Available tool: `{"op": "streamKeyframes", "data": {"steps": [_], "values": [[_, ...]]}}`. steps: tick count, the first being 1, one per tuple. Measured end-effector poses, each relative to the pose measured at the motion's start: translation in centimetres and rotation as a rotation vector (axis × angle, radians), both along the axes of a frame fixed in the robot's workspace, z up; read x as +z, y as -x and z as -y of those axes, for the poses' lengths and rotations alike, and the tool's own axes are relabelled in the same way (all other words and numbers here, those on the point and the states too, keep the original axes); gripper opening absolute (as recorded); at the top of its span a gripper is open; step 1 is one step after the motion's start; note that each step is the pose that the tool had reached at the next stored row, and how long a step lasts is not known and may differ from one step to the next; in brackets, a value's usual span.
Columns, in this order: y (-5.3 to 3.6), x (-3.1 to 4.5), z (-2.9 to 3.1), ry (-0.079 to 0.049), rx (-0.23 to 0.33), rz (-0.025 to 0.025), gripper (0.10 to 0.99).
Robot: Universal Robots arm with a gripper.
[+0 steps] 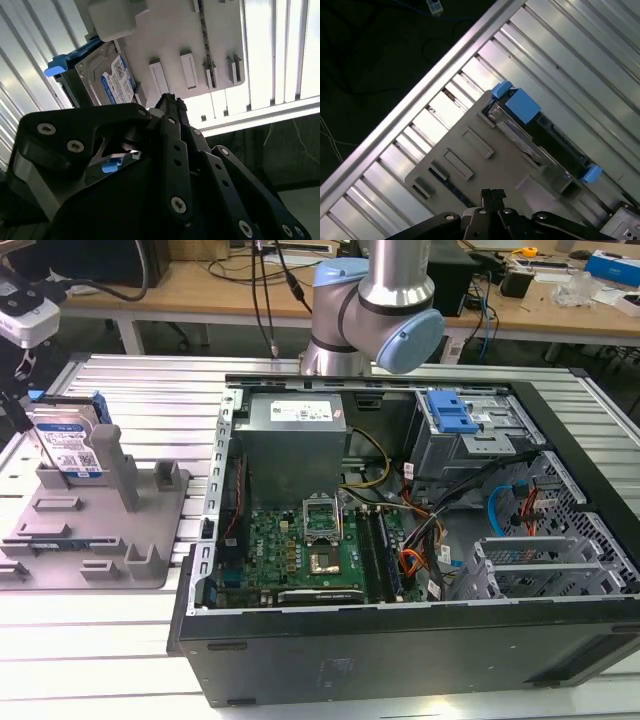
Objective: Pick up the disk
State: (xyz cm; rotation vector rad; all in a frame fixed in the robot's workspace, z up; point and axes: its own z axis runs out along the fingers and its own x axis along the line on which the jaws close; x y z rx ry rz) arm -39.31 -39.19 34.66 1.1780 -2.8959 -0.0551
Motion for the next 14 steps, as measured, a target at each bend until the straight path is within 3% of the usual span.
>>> {"op": "streamKeyframes", "data": {"steps": [1, 2, 3, 4, 8, 14], "values": [[0.00, -0.04, 0.00, 0.000, 0.020, -0.0001, 0.169], [0.00, -0.07, 0.00, 0.000, 0.037, 0.0000, 0.169], [0.00, -0.13, 0.00, 0.000, 0.066, 0.0000, 0.294], [0.00, -0.16, 0.00, 0.000, 0.086, 0.0000, 0.294], [0.00, -0.29, 0.00, 0.000, 0.214, 0.0000, 0.541], [0.00, -0.41, 0.00, 0.005, 0.356, -0.0005, 0.541]]}}
